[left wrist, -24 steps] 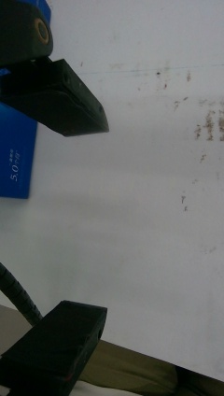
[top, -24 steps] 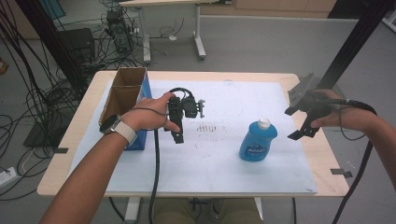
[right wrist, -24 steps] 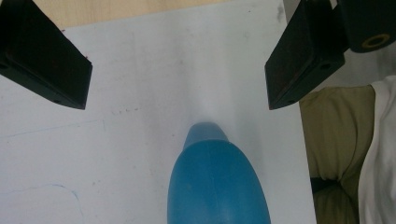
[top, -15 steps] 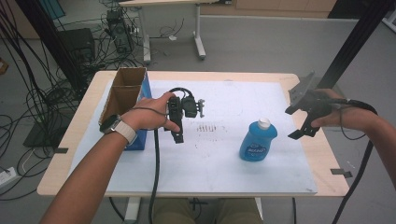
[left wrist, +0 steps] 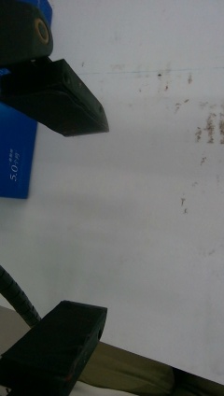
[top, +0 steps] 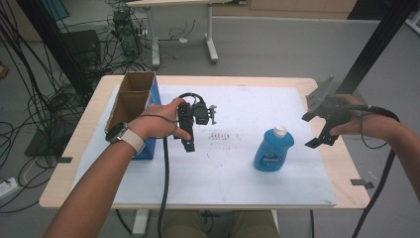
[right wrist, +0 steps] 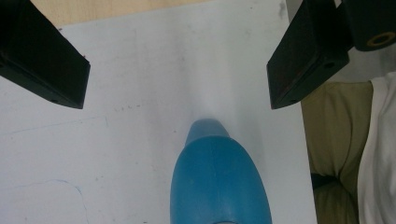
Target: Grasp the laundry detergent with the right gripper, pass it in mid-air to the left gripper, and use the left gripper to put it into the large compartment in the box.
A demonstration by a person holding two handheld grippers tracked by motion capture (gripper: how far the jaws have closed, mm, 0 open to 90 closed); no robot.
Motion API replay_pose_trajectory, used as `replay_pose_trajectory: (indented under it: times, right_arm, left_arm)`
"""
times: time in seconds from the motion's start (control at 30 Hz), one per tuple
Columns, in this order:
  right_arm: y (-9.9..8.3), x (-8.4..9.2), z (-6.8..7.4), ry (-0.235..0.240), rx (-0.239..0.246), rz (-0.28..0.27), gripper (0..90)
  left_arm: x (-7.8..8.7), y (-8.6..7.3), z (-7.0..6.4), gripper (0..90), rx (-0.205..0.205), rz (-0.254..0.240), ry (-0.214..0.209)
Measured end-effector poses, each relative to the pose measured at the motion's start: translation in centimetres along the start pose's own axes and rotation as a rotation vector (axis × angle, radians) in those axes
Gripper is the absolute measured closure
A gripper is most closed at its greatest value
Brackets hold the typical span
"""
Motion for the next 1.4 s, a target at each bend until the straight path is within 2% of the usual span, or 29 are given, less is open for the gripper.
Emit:
replay_pose_trajectory:
  times: [0.87, 1.4]
  right_arm:
    - [-0.19, -0.47, 0.30, 0.021, 0.000, -0.029, 5.6]
    - [-0.45, -0.91, 0.42, 0.028, 0.007, -0.075, 5.1]
  left_arm:
    - [0.06, -0.03, -0.08, 10.8, 0.006, -0.007, 0.006]
    - [0.00, -0.11, -0.04, 10.7, 0.014, -0.014, 0.010]
Point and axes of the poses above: each handheld gripper's, and its own axes: x roughly backward along the jaws, y roughly out of its top, z roughly to its left, the point moved 6 cm from there along -x, roughly forward along the jaws, and after that the axes turned 15 degrees about -x, right-handed, at the moved point
